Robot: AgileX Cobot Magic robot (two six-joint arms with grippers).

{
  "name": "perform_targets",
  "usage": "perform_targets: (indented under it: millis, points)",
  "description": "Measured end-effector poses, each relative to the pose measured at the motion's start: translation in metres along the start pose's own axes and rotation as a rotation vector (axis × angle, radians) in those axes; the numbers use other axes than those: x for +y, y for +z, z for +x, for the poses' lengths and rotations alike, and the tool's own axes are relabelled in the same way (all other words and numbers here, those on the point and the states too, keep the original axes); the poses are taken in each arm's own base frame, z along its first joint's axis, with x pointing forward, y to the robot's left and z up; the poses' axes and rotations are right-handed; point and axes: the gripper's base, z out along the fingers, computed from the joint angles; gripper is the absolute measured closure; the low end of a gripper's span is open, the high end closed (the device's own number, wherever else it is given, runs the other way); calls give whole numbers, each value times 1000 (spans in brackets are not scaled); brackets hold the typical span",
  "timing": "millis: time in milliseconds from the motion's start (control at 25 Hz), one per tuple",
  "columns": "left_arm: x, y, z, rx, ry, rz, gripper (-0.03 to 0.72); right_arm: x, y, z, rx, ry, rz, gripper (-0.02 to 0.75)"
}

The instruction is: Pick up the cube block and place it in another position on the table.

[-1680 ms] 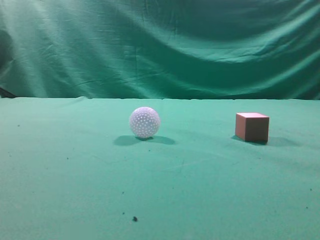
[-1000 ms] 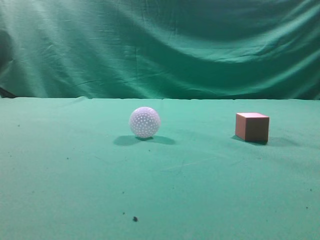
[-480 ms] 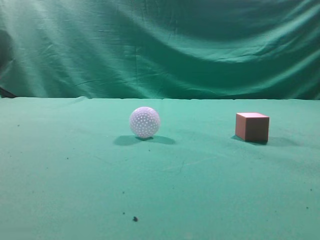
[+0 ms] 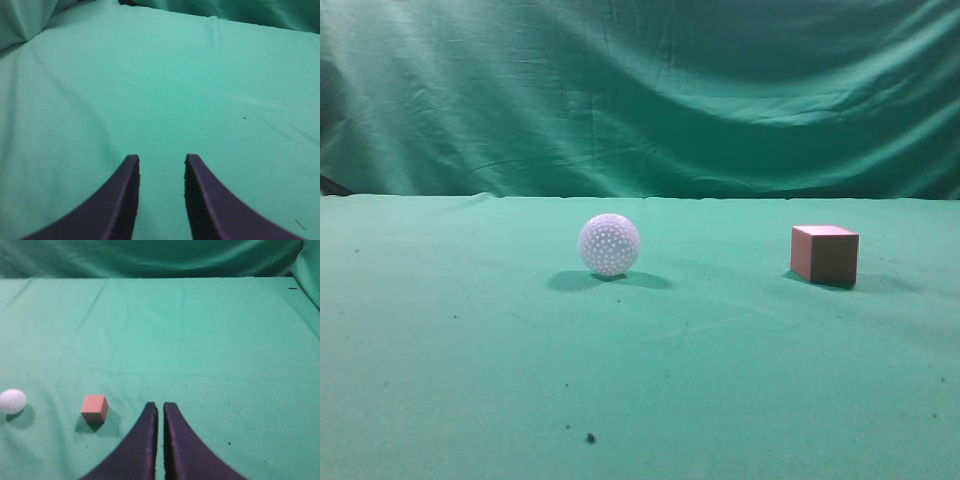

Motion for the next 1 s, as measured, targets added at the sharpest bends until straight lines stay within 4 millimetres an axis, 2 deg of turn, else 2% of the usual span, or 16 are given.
perform_targets:
  millis: [120, 240, 480, 680, 760, 1000]
  points:
    - [0, 0, 0, 0, 0, 0, 426, 5, 13, -13, 88, -73, -64, 738]
    - [0, 0, 0, 0, 0, 0, 426, 19, 32, -24, 204, -130, -179, 738]
    - [0, 0, 0, 0, 0, 0, 426, 44, 91, -42, 534, -187, -178, 738]
    - [0, 0, 0, 0, 0, 0, 426, 68, 143, -46, 686, -250, -174, 738]
    - [0, 0, 0, 0, 0, 0, 426, 75, 164, -42, 750, -238, -174, 641]
    - [0, 0, 0, 0, 0, 0, 426, 89, 209, -31, 850, -184, -161, 207]
